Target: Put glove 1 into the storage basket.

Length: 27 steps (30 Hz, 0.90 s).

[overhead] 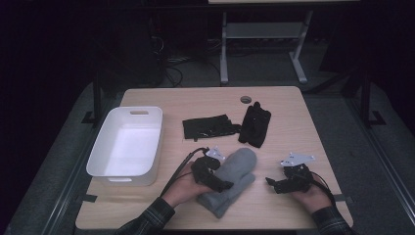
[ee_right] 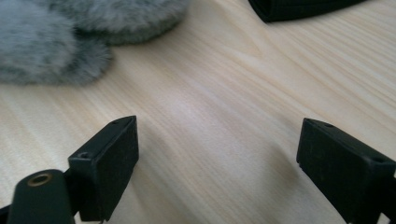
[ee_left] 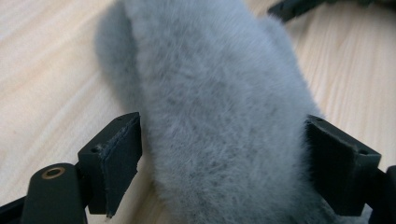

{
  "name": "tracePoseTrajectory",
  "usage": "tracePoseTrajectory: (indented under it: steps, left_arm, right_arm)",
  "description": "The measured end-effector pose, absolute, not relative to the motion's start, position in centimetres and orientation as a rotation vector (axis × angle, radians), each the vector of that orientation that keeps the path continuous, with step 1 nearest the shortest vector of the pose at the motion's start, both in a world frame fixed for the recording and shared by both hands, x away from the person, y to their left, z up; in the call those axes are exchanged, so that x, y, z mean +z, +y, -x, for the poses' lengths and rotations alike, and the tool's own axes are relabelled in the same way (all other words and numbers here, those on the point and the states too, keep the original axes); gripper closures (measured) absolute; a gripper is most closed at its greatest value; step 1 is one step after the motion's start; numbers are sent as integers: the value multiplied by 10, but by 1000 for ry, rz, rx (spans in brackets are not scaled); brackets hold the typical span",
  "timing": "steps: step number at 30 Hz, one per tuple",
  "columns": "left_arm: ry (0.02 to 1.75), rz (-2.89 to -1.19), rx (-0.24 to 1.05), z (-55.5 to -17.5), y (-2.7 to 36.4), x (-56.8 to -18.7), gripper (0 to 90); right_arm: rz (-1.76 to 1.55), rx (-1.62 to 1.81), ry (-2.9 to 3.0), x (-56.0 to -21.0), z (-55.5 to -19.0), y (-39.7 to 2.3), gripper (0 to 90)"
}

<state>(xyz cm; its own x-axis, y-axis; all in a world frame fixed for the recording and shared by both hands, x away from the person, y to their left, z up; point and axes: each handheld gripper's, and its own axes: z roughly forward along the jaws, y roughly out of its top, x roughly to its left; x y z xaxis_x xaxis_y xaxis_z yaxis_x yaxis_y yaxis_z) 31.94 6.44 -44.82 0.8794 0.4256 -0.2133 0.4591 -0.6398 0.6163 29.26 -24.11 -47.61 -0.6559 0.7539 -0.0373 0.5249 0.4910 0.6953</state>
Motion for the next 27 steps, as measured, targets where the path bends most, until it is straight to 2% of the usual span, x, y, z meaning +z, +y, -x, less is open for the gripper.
tracePoseTrajectory:
  steps: [7, 13, 15, 20, 27]
  left_arm:
    - [619, -2365, -158, -323, 63, -455, 293]
    - [570, -2396, -178, -322, 61, -453, 481]
    - [552, -2405, -180, -322, 60, -452, 568]
    - [511, -2451, -137, -319, 56, -447, 695]
    - [510, -2448, -140, -319, 58, -437, 744]
  right_arm:
    - [-1106, 952, 2370, -478, -296, -245, 96]
    - [-1137, 975, 2366, -480, -298, -248, 67]
    - [-1141, 983, 2354, -482, -299, -249, 38]
    - [-1196, 1001, 2360, -483, -301, -251, 30]
    - [-1199, 1003, 2360, -483, -301, -251, 30]
